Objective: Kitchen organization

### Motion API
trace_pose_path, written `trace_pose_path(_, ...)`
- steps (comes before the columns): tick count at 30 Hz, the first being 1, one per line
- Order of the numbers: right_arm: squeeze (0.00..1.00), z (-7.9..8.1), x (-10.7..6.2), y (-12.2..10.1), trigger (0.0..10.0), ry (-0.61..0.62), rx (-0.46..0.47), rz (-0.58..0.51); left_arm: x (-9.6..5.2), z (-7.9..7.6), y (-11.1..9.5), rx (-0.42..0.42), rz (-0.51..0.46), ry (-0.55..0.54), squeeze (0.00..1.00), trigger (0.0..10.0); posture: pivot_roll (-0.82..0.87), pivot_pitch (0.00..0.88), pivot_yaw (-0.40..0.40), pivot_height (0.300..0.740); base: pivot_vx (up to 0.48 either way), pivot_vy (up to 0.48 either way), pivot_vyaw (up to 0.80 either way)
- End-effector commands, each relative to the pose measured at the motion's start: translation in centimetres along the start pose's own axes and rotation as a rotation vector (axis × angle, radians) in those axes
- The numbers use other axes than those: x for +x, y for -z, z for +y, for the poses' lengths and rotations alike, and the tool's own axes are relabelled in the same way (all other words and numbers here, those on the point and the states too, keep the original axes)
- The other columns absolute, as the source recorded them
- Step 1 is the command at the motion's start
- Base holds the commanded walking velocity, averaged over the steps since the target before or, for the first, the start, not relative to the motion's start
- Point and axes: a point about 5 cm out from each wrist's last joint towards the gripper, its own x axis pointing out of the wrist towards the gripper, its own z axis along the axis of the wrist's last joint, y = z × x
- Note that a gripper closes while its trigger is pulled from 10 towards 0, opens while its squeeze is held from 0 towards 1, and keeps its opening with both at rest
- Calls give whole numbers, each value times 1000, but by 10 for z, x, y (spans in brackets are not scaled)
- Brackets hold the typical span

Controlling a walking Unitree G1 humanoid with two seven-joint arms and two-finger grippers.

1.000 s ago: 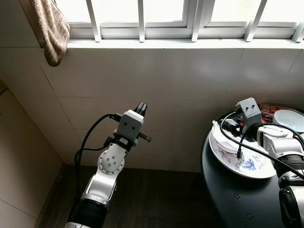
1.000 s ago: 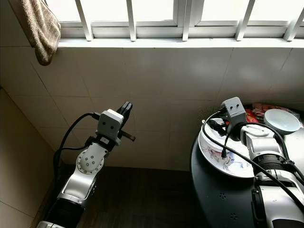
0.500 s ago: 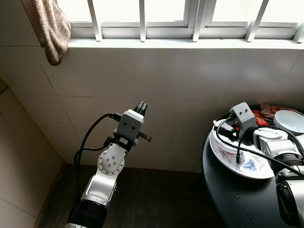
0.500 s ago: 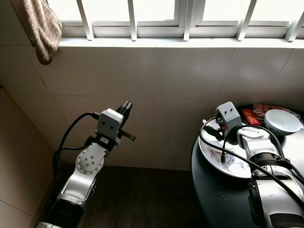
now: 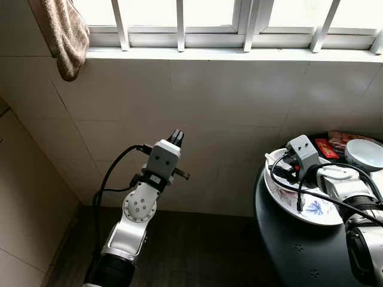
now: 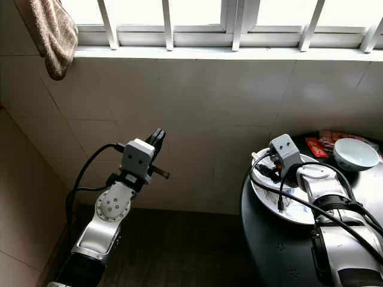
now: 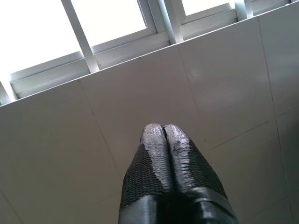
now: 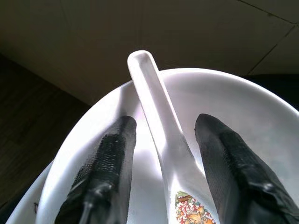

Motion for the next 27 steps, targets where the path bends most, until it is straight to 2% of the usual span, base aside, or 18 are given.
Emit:
trace_pose_path(1,0,1,2,-4,0,3,-2,-4,0,0,-2,9,0,2,0,10000,-74,0,-22,740,0,0,0)
trace_pose_path(8,0,-2,1,-5,0,56,-2,-16,-1,0,-1,13,3,2,0,10000,-76,0,-17,740,0,0,0)
trace_pose_path(12,0,-5,0,-4,0,113,-37,-13,-1,1,-1,15,4,4,0,10000,-77,0,-17,740,0,0,0)
trace_pose_path(14,0,-12,-2,-10,0,222,-101,-38,-1,1,-1,16,5,4,0,10000,-79,0,-15,740,0,0,0)
trace_pose_path(15,0,-12,-2,-10,0,222,-101,-38,-1,1,-1,16,5,4,0,10000,-79,0,-15,740,0,0,0)
trace_pose_path(20,0,-18,-5,-33,0,371,-136,-161,0,1,-1,17,6,4,0,10000,-82,0,-14,740,0,0,0)
trace_pose_path(21,0,-16,-7,-45,0,411,-155,-227,0,1,-1,17,7,4,0,10000,-83,0,-14,740,0,0,0)
trace_pose_path(26,0,-8,-8,-57,0,454,-170,-310,0,1,-1,18,7,3,0,10000,-84,0,-13,740,0,0,0)
trace_pose_path(27,0,-2,-9,-62,0,472,-189,-352,1,1,-1,18,7,3,0,10000,-86,0,-12,740,0,0,0)
